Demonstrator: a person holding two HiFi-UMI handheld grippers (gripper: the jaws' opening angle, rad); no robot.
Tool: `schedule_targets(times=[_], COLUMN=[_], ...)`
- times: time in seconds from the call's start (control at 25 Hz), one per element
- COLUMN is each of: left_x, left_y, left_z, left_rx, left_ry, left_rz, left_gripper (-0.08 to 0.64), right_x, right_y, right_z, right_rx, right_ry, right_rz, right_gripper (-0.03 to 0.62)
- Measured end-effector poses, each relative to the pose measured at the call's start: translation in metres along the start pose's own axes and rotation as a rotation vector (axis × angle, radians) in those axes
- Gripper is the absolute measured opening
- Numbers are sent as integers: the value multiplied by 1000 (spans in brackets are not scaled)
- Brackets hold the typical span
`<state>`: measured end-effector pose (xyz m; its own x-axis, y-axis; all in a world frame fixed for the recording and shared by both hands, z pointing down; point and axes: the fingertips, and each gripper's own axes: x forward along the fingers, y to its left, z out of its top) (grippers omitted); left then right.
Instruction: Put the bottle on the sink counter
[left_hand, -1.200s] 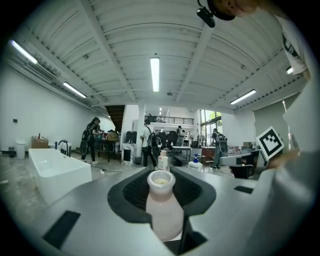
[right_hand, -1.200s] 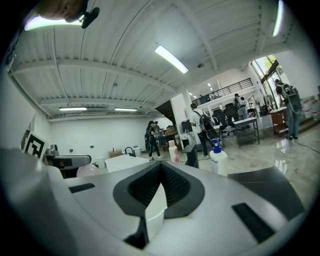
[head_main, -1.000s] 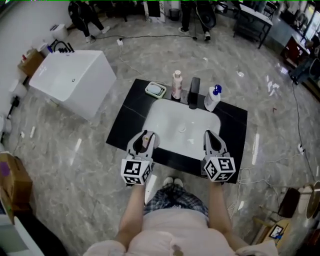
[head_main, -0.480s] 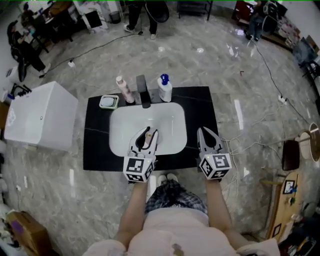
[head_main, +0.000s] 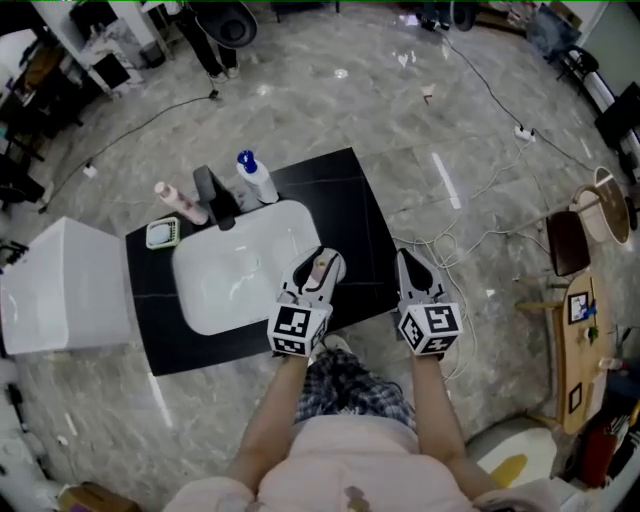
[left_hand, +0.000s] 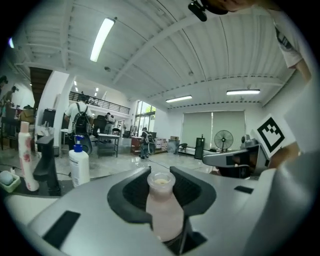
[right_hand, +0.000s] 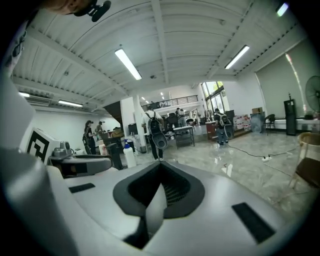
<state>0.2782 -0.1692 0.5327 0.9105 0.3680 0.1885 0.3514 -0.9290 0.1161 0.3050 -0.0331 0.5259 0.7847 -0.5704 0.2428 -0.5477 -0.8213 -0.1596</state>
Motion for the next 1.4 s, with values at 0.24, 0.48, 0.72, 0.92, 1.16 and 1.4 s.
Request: schedule_targets(times=[0.24, 0.48, 0.72, 0.92, 1.16, 1.4], left_x=[36, 57, 75, 85, 91, 89], left_y=[-51, -85, -106, -112, -118, -121], left_z=[-29, -59, -82, -98, -104, -96], left_rx=[28, 56, 70, 96, 162, 171], left_ry=[47, 71, 84, 90, 110, 65], left_rz=[-120, -173, -175, -165, -167, -183], left_gripper=[133, 133, 133, 133, 135, 194], right_x=[-12, -13, -9, 0, 2, 2], right_y=[-27, -37, -50, -60, -67, -64], right_z=[-25, -47, -73, -90, -94, -91], right_rx=[1, 4, 0, -6, -2, 3], right_ry=[27, 32, 61, 70, 63, 56], right_rz=[-61, -61, -58, -53, -50, -37], right_gripper=[15, 15, 15, 15, 15, 15])
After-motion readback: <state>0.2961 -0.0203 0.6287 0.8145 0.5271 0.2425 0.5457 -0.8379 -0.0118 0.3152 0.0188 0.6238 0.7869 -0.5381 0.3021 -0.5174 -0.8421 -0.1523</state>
